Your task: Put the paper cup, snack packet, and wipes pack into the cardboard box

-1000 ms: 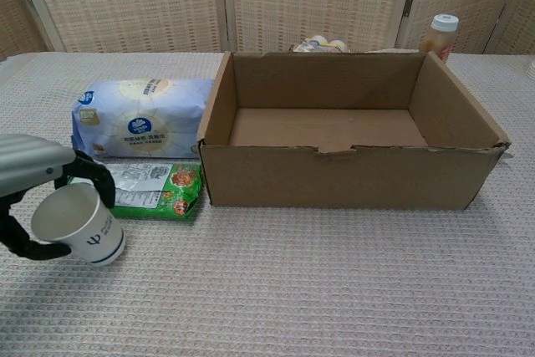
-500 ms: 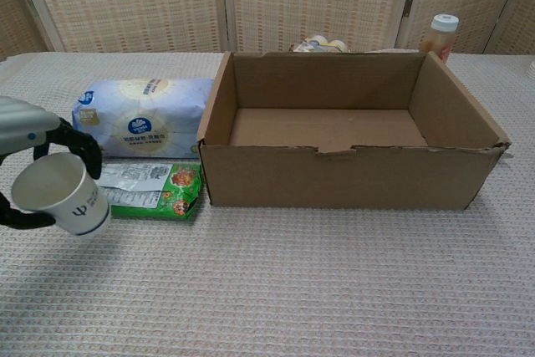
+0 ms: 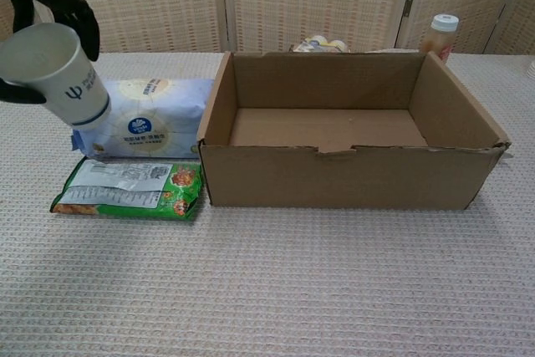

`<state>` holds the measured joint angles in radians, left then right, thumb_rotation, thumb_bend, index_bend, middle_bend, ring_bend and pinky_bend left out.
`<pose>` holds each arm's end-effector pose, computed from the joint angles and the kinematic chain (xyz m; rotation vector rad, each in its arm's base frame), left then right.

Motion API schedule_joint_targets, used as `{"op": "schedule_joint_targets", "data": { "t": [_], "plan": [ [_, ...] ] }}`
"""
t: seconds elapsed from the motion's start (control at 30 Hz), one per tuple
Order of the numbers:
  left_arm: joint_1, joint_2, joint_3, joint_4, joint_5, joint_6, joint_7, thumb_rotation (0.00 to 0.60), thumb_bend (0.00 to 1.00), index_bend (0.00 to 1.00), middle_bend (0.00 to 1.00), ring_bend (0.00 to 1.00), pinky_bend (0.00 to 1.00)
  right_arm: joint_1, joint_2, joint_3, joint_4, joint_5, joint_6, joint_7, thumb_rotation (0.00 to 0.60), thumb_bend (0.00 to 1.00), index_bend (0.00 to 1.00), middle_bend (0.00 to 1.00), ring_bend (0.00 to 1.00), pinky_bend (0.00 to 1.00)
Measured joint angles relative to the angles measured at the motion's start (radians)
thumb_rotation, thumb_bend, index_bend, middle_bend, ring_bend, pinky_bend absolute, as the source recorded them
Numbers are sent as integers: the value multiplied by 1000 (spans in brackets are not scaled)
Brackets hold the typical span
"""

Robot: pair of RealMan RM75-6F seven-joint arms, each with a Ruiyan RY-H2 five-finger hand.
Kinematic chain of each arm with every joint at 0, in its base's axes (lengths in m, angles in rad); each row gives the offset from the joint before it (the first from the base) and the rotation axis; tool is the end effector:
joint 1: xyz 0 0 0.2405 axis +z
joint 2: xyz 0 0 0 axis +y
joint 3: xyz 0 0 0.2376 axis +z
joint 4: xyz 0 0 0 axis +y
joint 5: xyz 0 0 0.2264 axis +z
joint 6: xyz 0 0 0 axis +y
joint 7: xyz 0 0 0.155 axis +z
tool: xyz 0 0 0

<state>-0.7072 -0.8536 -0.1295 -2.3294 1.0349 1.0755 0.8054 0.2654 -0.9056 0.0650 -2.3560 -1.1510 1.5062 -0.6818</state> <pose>-0.0731 0.2605 0.1071 -1.9975 -0.5707 -0.7279 -0.1672 -0.2058 0.1525 1.4254 -0.8951 0.6969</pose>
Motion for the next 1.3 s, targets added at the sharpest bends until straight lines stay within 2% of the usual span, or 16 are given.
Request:
{"op": "schedule_joint_targets", "data": {
  "t": [0.23,0.4,0.57,0.77,0.93,1.03,1.1,1.17,1.2,1.3],
  "plan": [
    [-159,-17,-97,-13,-179,-26,37,600,259,441,439,299,459,-20,16,-1,0,-57,14,34,600,74,23,0,0,0],
    [-284,-114,-159,39,-286,-14,49,600,259,443,444,303,474,-26,32,8,0,-66,15,56,600,74,22,0,0,0],
    [-382,-228,-183,125,-372,17,75,600,259,443,443,303,474,-30,43,15,0,-69,11,72,600,74,23,0,0,0],
    [-485,-324,-194,200,-516,31,108,600,259,443,440,303,472,-31,44,17,0,-70,2,71,600,74,23,0,0,0],
    [-554,-431,-191,289,-564,49,124,600,258,434,436,302,461,-31,41,18,0,-68,-1,62,600,73,23,0,0,0],
    [-578,-494,-177,347,-563,60,126,600,254,353,352,230,403,-32,38,18,0,-68,-5,58,600,74,22,0,0,0],
    [-594,-529,-166,378,-568,63,126,600,243,171,195,98,303,-32,38,18,0,-69,-6,57,600,74,23,0,0,0],
    [-607,-547,-157,391,-581,61,126,600,224,33,58,14,206,-33,38,19,0,-70,-6,58,600,74,23,0,0,0],
    [-610,-551,-155,394,-587,60,125,600,209,3,17,0,167,-34,38,19,0,-70,-5,58,600,74,23,0,0,0],
    [-614,-559,-153,401,-591,59,112,600,167,0,0,0,122,-35,39,20,0,-69,-6,59,600,74,23,0,0,0]
  ]
}}
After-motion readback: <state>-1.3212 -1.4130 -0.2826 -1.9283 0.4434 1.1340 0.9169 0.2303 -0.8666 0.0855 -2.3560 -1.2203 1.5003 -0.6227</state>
